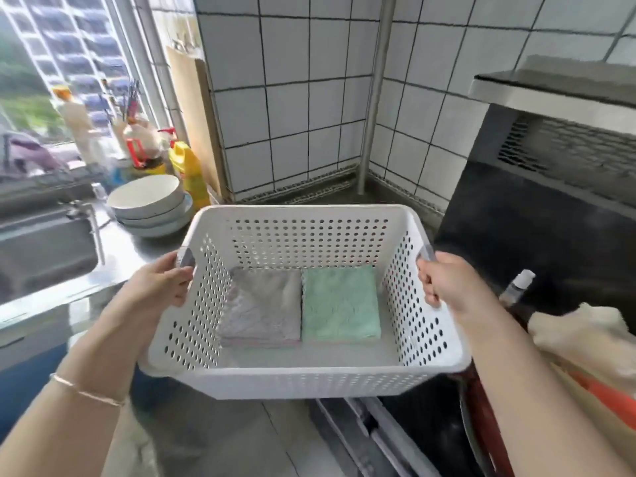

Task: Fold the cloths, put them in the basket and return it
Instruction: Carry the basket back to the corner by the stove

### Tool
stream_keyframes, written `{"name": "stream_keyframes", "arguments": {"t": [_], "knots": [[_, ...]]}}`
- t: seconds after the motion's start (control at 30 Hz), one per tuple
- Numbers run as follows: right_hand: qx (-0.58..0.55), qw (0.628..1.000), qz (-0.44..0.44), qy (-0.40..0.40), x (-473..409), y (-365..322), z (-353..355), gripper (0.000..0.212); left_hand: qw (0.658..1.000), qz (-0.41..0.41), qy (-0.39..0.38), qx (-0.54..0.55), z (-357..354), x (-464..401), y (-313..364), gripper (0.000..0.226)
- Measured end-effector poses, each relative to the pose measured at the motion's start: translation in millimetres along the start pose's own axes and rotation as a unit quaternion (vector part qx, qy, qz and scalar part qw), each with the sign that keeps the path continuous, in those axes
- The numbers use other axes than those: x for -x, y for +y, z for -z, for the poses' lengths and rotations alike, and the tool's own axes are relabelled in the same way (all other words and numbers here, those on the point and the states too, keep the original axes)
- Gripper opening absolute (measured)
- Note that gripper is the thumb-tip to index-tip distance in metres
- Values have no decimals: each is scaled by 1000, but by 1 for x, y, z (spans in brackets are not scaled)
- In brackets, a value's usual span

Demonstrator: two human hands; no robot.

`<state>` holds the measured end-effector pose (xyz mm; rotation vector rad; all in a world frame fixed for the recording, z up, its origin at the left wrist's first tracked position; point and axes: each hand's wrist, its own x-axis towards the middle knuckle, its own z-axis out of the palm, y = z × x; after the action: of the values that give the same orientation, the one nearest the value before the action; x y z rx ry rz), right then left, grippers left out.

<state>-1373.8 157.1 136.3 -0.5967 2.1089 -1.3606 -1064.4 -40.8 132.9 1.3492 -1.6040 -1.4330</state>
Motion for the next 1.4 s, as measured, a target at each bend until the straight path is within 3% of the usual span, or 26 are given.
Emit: {"name": "stream_keyframes", "arguments": {"t": [0.17,0.4,0.63,0.83,0.97,1.1,1.23,1.3,1.4], "knots": [[67,996,0,-58,-101,-37,-36,17,995,35,89,41,-20,-44,8,23],[98,990,-9,-106,-197,-70,-86,27,979,92,164,73,-30,-107,-4,24],[128,986,-19,-109,-289,-84,-115,35,971,103,172,129,-74,-170,7,30],[147,984,-42,-92,-342,-76,-128,36,972,117,178,98,-97,-214,2,34],[182,979,-3,-87,-363,-67,-129,31,971,120,167,122,-104,-230,0,33],[309,948,73,-31,-372,-59,-121,40,963,125,180,155,-118,-244,4,34],[478,864,161,8,-360,-46,-112,59,965,128,168,154,-147,-256,6,36],[490,848,200,6,-350,-39,-111,51,966,131,170,145,-163,-264,4,39],[470,857,211,-32,-333,-32,-112,26,964,126,175,154,-184,-274,7,44]]}}
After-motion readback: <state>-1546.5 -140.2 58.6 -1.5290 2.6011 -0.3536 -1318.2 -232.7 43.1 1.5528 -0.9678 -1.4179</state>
